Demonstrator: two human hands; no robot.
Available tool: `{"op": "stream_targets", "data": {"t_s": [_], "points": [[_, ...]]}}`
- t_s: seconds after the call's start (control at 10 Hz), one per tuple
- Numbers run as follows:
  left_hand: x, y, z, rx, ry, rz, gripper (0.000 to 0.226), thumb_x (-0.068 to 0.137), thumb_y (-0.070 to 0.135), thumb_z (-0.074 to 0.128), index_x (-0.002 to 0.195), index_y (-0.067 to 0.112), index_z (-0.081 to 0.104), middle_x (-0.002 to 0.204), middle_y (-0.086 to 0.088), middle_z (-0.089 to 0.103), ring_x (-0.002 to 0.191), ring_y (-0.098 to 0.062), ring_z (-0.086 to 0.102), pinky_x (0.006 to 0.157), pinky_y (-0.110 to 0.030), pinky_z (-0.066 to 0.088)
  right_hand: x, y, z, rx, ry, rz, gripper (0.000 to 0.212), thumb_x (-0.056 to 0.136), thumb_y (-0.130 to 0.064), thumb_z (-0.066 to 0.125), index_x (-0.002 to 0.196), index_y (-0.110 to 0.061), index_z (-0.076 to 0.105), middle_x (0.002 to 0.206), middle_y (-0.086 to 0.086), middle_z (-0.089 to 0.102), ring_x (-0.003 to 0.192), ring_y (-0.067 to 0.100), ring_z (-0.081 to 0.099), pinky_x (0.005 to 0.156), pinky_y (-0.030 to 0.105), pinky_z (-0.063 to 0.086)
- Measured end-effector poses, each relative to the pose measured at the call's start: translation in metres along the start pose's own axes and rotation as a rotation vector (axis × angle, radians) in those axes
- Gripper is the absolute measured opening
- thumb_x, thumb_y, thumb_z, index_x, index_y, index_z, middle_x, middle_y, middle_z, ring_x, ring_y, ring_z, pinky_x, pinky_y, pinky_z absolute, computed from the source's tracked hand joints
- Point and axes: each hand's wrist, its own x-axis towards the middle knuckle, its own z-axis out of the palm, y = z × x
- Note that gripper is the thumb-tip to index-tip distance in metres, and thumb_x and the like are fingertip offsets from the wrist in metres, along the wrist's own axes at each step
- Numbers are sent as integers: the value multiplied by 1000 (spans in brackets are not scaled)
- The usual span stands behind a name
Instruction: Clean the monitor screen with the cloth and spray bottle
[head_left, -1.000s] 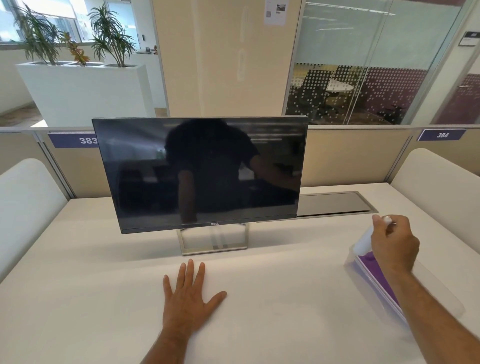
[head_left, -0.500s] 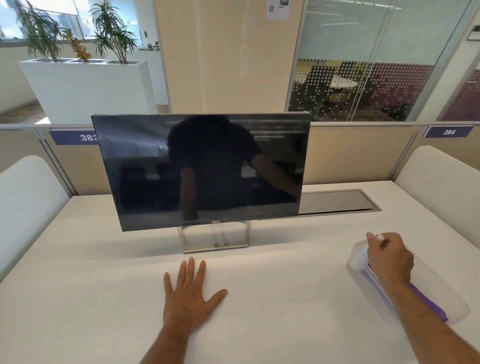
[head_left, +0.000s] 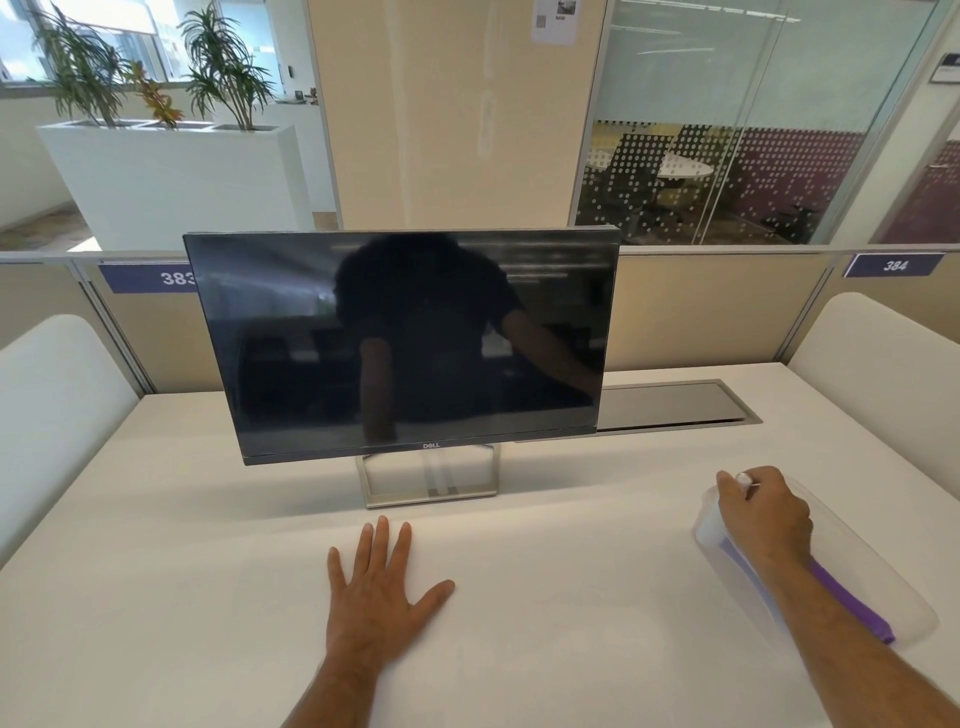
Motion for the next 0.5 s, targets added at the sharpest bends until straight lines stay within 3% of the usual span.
{"op": "stream_targets", "data": {"t_s": [0.3,0.5], "points": [[-1,0,-3,-11,-18,-4,108,69,94,-2,158,32,-1,167,1,-11,153,-18,-14,119,-56,-11,-2,-3,-1,-63,-28,8,31,91,-41,65,102,-12,58,101,22,70,92,44,61,80,44,48],[0,2,-3,-13,-49,-11,108,71,94,-1,158,31,-1,167,1,-12,152,-19,-15,119,-57,-12,-6,-10,-5,-43,53,-70,44,89,-48,66,113,-11,58,109,19,70,95,42,64,82,47,52]]}}
